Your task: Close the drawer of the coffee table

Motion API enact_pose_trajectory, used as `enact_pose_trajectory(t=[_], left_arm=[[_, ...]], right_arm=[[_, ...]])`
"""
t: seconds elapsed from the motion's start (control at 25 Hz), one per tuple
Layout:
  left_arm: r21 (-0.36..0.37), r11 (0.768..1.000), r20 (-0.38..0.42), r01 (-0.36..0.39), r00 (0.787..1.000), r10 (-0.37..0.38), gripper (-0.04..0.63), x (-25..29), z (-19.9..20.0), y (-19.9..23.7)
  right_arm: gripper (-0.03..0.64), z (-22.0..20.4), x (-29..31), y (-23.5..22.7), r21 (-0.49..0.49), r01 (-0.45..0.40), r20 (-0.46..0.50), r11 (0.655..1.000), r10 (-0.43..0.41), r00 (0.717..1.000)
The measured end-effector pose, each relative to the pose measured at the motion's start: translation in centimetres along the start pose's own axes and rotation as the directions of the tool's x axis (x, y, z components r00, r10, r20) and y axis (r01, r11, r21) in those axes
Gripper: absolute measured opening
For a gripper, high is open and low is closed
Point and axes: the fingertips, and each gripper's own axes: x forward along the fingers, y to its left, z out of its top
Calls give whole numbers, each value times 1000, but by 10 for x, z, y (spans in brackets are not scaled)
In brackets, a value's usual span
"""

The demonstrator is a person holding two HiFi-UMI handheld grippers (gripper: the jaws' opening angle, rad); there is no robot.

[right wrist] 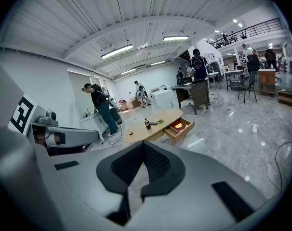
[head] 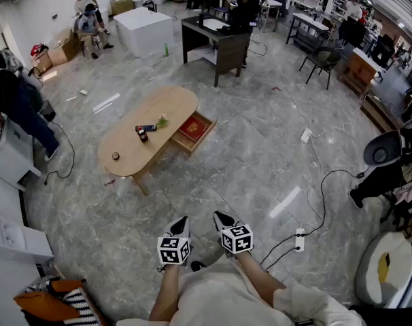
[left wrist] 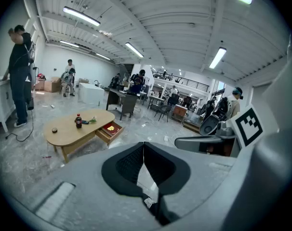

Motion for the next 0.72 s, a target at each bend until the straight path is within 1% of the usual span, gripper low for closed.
enact_pose_trajectory(t=[0.12, 0.2, 0.24, 0.28, 0.32, 0.36, 0.4, 0.44, 0.48, 0.52, 0.56, 0.6, 0.64, 0.68, 0.72], left_arm=[[-5, 1000, 16, -6, 1000, 6, 10, 16, 15, 4], [37, 999, 25, 5, 1000, -6, 11, 37, 36, 8], [63, 998, 30, 3, 1000, -5, 10, 50, 49, 11], [76, 997, 39, -7, 999, 4, 9, 62, 65, 16], [66, 997, 54, -26, 998, 23, 11, 71, 82, 21], [30, 998, 76, -50, 996, 47, 10, 77, 97, 26], [-26, 997, 102, -72, 992, 74, 9, 78, 109, 29], [-91, 992, 132, -85, 987, 97, 10, 76, 117, 31], [-149, 985, 159, -85, 981, 109, 10, 72, 121, 31], [-182, 981, 177, -73, 978, 106, 10, 70, 121, 28], [-181, 982, 176, -58, 980, 91, 10, 71, 118, 23], [-153, 987, 152, -54, 985, 77, 10, 75, 112, 20], [-119, 991, 113, -65, 991, 78, 9, 82, 106, 20], [-96, 992, 76, -83, 993, 91, 11, 89, 101, 23], [-92, 991, 54, -98, 993, 103, 10, 94, 101, 28]], right_arm=[[15, 22, 15, -16, -25, 8, -15, 1000, -9, 1000], [15, 46, 35, -23, -99, 5, -32, 995, -8, 999], [15, 61, 47, -25, -142, -3, -30, 990, -1, 1000], [15, 76, 59, -28, -165, -10, -23, 986, 6, 1000], [15, 90, 70, -33, -153, -12, -12, 988, 10, 1000], [15, 101, 76, -37, -100, -9, 5, 995, 10, 1000], [15, 109, 77, -41, -18, -5, 30, 1000, 6, 1000], [15, 112, 76, -43, 69, -9, 57, 998, 5, 998], [15, 112, 75, -42, 128, -27, 71, 991, 17, 997], [15, 108, 76, -39, 141, -55, 64, 988, 47, 997], [15, 103, 77, -38, 111, -82, 36, 990, 79, 996], [16, 98, 79, -40, 60, -98, -1, 993, 98, 995], [16, 96, 80, -46, 15, -101, -27, 995, 101, 994], [17, 97, 81, -55, -3, -97, -35, 995, 97, 995], [16, 100, 83, -65, 10, -94, -29, 995, 94, 995]])
